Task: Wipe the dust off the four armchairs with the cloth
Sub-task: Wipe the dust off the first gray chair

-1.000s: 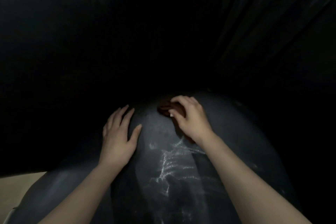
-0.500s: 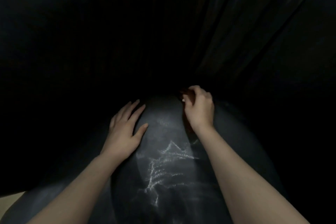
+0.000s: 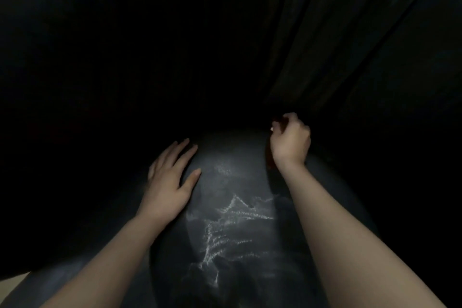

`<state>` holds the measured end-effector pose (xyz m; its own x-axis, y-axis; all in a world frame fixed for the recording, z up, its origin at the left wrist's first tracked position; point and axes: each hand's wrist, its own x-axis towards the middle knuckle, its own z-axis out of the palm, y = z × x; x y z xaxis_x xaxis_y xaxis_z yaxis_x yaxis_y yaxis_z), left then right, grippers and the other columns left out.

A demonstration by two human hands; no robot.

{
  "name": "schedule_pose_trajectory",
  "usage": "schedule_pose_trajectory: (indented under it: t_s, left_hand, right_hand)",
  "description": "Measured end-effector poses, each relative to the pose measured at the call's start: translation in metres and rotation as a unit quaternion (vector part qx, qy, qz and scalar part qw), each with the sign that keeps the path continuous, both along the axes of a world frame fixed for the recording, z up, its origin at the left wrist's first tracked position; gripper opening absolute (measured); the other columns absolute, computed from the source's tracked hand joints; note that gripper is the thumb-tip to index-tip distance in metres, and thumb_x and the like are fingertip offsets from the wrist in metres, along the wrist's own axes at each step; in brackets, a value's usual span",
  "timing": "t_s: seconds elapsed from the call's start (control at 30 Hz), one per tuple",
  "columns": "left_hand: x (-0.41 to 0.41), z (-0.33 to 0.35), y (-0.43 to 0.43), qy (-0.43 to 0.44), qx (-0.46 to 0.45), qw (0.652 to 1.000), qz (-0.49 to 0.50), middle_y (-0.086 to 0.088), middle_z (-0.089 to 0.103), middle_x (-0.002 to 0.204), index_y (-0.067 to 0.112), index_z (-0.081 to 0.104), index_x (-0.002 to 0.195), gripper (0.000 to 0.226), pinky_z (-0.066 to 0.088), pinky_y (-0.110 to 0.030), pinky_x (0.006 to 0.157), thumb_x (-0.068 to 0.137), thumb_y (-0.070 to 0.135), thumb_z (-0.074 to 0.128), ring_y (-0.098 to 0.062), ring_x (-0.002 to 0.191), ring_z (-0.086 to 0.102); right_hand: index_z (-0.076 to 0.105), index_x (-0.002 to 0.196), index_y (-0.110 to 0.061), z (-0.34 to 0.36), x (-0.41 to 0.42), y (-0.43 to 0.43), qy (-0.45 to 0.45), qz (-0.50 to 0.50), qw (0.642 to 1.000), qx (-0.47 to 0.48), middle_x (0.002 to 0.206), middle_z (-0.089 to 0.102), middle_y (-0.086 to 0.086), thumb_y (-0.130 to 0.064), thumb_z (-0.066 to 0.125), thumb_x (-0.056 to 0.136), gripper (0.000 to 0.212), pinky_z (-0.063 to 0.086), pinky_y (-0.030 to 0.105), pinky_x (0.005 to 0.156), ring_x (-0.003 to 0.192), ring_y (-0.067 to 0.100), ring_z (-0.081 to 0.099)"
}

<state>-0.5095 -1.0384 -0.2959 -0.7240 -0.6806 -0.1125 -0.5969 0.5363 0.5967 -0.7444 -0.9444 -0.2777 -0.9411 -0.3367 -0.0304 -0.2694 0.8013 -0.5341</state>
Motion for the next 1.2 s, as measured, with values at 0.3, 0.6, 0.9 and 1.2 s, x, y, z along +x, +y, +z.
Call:
schedule_pose_trajectory:
  t_s: [0.3, 0.6, 0.9, 1.2]
  left_hand:
    - [0.001, 0.007, -0.004, -0.003, 0.038, 0.999, -0.010, 0.015, 0.024, 0.158, 0.031, 0.039, 0.149, 0.068, 0.001, -0.021, 0.112, 0.087, 0.058, 0.035, 0.004, 0.141, 0.006]
    - [0.053, 0.012, 0.008, 0.018, 0.003, 0.999, 0.039, 0.005, 0.034, 0.156, 0.020, 0.047, 0.145, 0.070, 0.011, -0.030, 0.115, 0.090, 0.059, 0.031, -0.012, 0.146, 0.021]
    - [0.107, 0.019, 0.073, -0.006, -0.030, 0.995, 0.094, 0.006, 0.032, 0.158, 0.020, 0.042, 0.148, 0.063, 0.015, -0.035, 0.117, 0.096, 0.053, 0.033, -0.003, 0.146, 0.015]
    - [0.136, 0.018, 0.103, -0.026, -0.025, 0.983, 0.180, 0.006, 0.025, 0.160, 0.020, 0.036, 0.152, 0.062, 0.009, -0.035, 0.119, 0.098, 0.052, 0.031, -0.003, 0.148, 0.007]
  right_hand:
    - [0.068, 0.117, -0.014, 0.015, 0.036, 0.002, -0.114, 0.237, 0.962, -0.073, 0.099, 0.061, 0.001, -0.017, 0.069, 0.090, 0.027, 0.046, 0.029, 0.092, 0.104, 0.026, 0.061]
    - [0.066, 0.112, -0.008, 0.004, 0.013, 0.028, -0.018, 0.187, 0.981, -0.052, 0.108, 0.068, 0.014, -0.013, 0.068, 0.089, 0.024, 0.045, 0.037, 0.091, 0.105, 0.034, 0.059]
    - [0.064, 0.117, -0.012, 0.014, 0.112, 0.072, -0.058, 0.477, 0.874, -0.070, 0.117, 0.066, 0.000, -0.015, 0.069, 0.089, 0.029, 0.039, 0.021, 0.095, 0.106, 0.015, 0.052]
    - [0.064, 0.113, -0.007, 0.007, 0.103, 0.022, -0.009, 0.378, 0.924, -0.060, 0.111, 0.067, 0.009, -0.009, 0.067, 0.087, 0.026, 0.036, 0.026, 0.085, 0.099, 0.030, 0.055]
